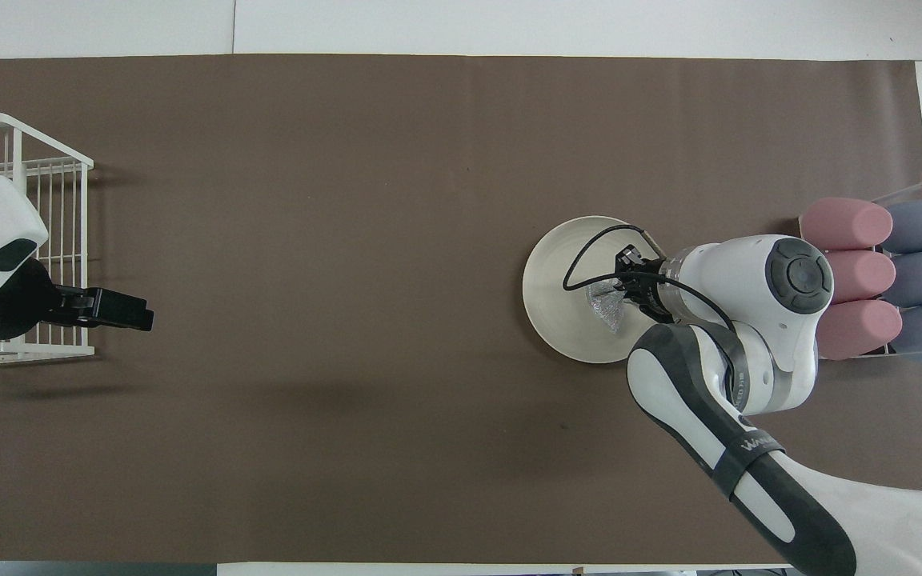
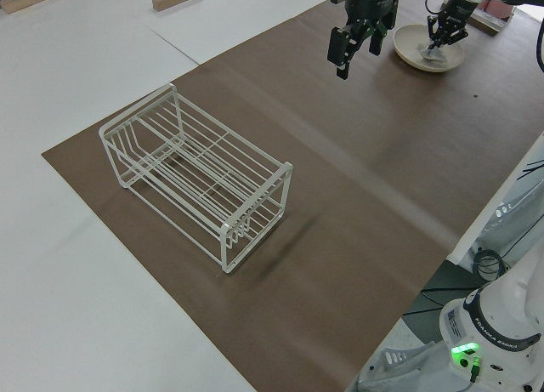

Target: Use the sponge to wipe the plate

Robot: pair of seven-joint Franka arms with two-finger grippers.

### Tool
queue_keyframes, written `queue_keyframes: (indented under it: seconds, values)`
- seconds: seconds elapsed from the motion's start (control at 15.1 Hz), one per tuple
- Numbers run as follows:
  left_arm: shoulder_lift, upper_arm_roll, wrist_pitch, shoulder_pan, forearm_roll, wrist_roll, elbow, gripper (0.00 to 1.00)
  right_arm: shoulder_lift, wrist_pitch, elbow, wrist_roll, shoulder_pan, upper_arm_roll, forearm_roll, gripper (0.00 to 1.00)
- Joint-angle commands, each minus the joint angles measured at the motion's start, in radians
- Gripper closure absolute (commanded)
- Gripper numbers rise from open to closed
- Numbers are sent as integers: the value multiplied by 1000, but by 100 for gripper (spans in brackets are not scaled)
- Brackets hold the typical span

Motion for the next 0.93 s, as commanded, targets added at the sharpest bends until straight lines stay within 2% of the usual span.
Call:
queue_keyframes:
  seconds: [0.0,0.4,0.6,0.73,0.86]
  values:
    - [-16,-1,-7,15,20,-12,4,0,9,17,4,-7,7,11,16,100]
    - [-16,5,-7,21,19,-12,4,0,0,12,1,349,154,13,19,100]
    - [-16,5,-7,20,20,-11,4,0,2,9,8,432,169,13,19,100]
    - [-16,5,-7,20,20,-11,4,0,2,-1,45,438,184,13,19,100]
    - [-16,5,-7,20,20,-9,4,0,-10,-94,135,521,210,13,17,100]
